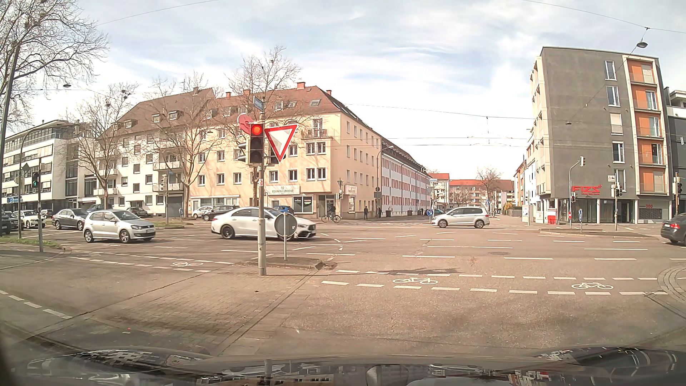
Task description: Follow the waypoints while adhering to traffic rules and regulations
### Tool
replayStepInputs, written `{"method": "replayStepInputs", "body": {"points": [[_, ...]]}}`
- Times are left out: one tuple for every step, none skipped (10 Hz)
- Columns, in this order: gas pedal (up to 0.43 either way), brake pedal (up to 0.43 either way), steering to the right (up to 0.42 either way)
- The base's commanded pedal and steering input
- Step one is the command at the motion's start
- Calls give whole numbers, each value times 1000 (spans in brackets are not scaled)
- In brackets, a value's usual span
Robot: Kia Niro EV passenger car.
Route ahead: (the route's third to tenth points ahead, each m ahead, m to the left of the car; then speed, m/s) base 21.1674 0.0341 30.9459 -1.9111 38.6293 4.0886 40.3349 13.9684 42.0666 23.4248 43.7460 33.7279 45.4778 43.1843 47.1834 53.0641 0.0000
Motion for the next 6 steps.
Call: {"method": "replayStepInputs", "body": {"points": [[0, 287, 20], [0, 287, 20], [0, 287, 20], [0, 287, 20], [0, 287, 20], [0, 280, 20]]}}
